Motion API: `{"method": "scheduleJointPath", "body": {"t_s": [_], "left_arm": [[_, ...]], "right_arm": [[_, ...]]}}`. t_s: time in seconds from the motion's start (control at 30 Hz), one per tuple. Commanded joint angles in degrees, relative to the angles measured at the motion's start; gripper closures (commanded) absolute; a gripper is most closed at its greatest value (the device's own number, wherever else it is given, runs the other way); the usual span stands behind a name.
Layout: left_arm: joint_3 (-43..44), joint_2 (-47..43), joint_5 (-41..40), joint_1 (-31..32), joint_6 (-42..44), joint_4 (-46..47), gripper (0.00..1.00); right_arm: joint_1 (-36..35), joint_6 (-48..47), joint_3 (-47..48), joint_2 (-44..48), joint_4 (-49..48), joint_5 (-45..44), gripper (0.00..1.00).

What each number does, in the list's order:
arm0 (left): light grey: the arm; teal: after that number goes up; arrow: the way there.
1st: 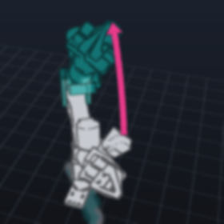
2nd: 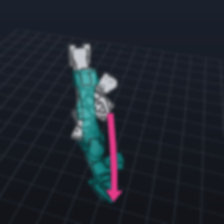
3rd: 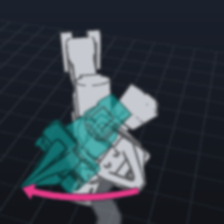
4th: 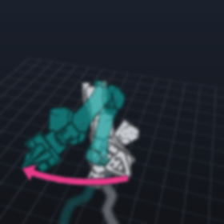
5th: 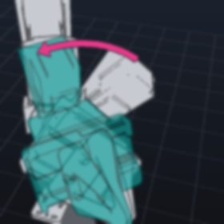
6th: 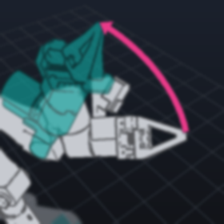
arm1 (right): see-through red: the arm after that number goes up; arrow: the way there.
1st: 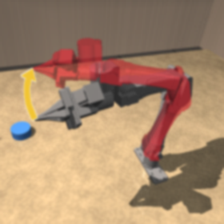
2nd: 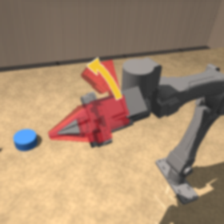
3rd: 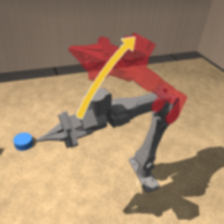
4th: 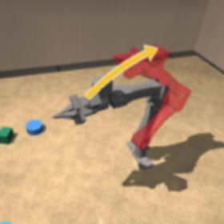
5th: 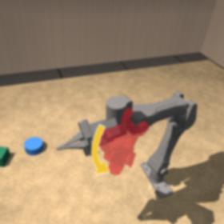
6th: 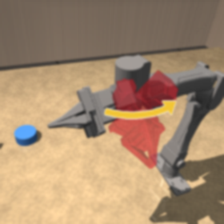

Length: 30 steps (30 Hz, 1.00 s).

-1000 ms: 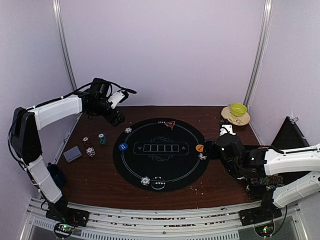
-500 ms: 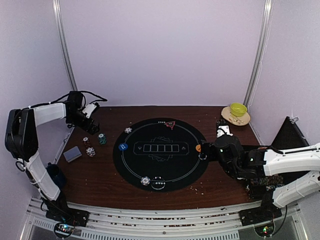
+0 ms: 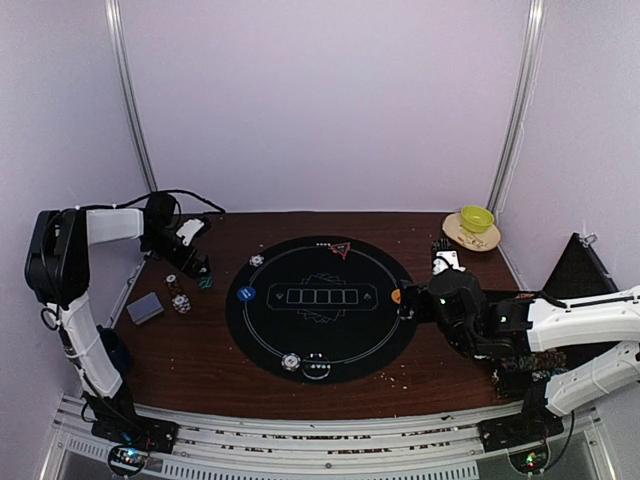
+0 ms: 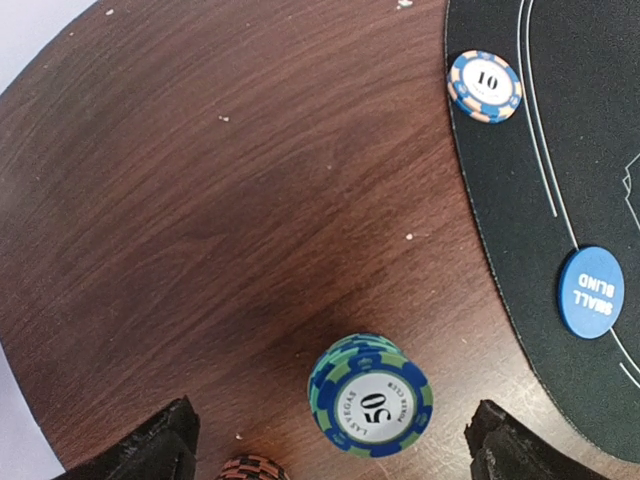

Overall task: Distribute texas hold em gaming equipment
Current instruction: Pick up the pile of poker chips from the pile of poker chips.

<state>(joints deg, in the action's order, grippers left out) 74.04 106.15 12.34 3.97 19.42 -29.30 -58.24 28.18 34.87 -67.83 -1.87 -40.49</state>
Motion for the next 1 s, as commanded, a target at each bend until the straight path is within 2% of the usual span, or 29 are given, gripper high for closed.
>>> {"method": "scheduleJointPath", "body": {"t_s": [0.0,0.4,0.83,0.97], "left_arm": [[2.5,1.4,0.2,0.6,0.3,0.7,0.04],[2.1,3.3,-2.5,2.6,-0.6,1.8,0.14],[1.3,4.5,-2.7,2.9,-1.0,2.9,0.33],[0.6,3.7,-2.8,2.9,-1.1,3.5,0.35]], "right_arm": [[-0.5,-0.9,1.6,0.0,0.7,-1.0,0.0],[-0.8,-1.0,1.7,0.2,0.9,-1.4,0.0],[-1.1,-1.2,2.0,-0.4,0.9,-1.9,0.0],[-1.3,-1.3,2.0,-0.3,1.1,-2.0,0.0]]}}
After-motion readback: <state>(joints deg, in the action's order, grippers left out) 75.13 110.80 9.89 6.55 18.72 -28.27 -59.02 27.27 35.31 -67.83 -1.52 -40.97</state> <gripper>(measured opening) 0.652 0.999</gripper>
